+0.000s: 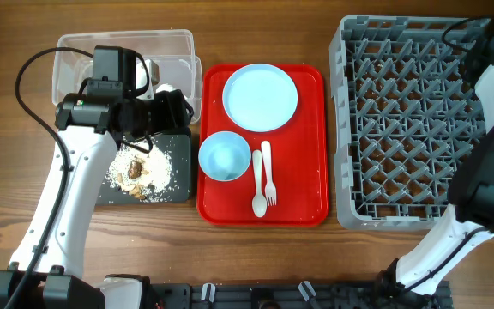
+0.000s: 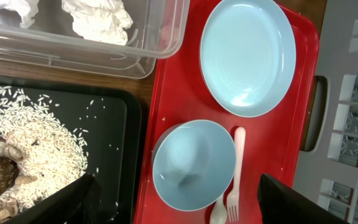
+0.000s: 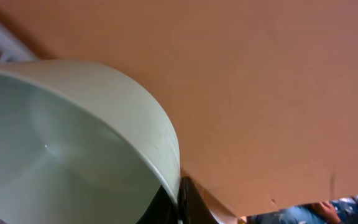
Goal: Sort waste into correct bins and load items into the dishwasher rack
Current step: 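Grasp the mint-green bowl with the right gripper and place it in the rack, then grasp the light-blue plate with the right gripper and stand it in the rack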
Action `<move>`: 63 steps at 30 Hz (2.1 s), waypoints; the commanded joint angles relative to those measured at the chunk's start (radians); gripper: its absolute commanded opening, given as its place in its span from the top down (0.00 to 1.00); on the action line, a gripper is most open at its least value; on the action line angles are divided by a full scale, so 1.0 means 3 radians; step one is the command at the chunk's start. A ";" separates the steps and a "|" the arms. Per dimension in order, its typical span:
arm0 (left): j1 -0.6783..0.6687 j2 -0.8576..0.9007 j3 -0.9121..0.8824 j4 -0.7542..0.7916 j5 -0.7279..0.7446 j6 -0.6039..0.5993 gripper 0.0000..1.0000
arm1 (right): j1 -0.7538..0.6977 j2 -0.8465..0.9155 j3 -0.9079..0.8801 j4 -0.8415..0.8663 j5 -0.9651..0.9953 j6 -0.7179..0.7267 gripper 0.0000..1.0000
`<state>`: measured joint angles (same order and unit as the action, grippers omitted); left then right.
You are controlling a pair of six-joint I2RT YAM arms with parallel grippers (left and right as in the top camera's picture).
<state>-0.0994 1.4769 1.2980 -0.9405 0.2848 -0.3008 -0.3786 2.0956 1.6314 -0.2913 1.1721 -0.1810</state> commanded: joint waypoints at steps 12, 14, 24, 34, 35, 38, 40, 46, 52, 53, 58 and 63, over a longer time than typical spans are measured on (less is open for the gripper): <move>0.0011 -0.0061 0.0006 0.0015 -0.0020 0.0004 0.18 | 0.0175 -0.0281 0.0015 -0.0882 -0.1539 0.0257 0.33; 0.0010 -0.0061 0.0006 0.0014 -0.0020 0.0004 0.18 | 0.0220 -0.0640 0.0015 -0.1057 -0.2013 0.0253 0.25; 0.0011 -0.0061 0.0006 0.0013 -0.0022 0.0004 0.08 | 0.1846 -0.0947 0.0009 -0.1568 -0.4746 0.0712 0.20; 0.0011 -0.0061 0.0006 0.0013 -0.0022 0.0004 0.08 | 0.2440 0.0345 0.0009 -0.1681 -0.3866 0.2274 0.59; 0.0011 -0.0061 0.0006 0.0013 -0.0022 0.0004 0.08 | 0.2440 0.0417 0.0009 -0.1687 -0.3890 0.2274 0.69; 0.0010 -0.0061 0.0006 0.0013 -0.0020 0.0005 0.08 | 0.2440 0.0458 0.0009 -0.1691 -0.3900 0.2274 0.93; 0.0011 -0.0061 0.0006 0.0013 -0.0020 0.0005 0.08 | 0.2420 0.0448 0.0013 -0.1678 -0.3897 0.2360 0.96; 0.0011 -0.0061 0.0006 0.0014 -0.0022 0.0004 0.08 | 0.1918 -0.0460 0.0304 -0.1508 -0.3871 0.1525 0.96; 0.0011 -0.0061 0.0006 0.0015 -0.0022 0.0005 0.08 | 0.1202 -0.1330 0.0303 -0.1171 -0.3081 0.0487 0.96; 0.0011 -0.0061 0.0006 0.0015 -0.0022 0.0004 0.08 | 0.1090 -0.1345 0.0303 -0.1094 -0.2604 0.0151 0.96; 0.0011 -0.0061 0.0006 0.0017 -0.0020 0.0005 0.08 | 0.0879 -0.1189 0.0234 -0.0548 -0.0651 -0.0924 0.95; 0.0011 -0.0061 0.0006 0.0015 -0.0022 0.0005 0.07 | 0.0764 -0.0935 0.0205 -0.0521 -0.0234 -0.0488 0.96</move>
<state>-0.0994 1.4769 1.2980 -0.9386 0.2848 -0.3012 -0.1459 1.7691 1.7058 -0.4480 0.9894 -0.3687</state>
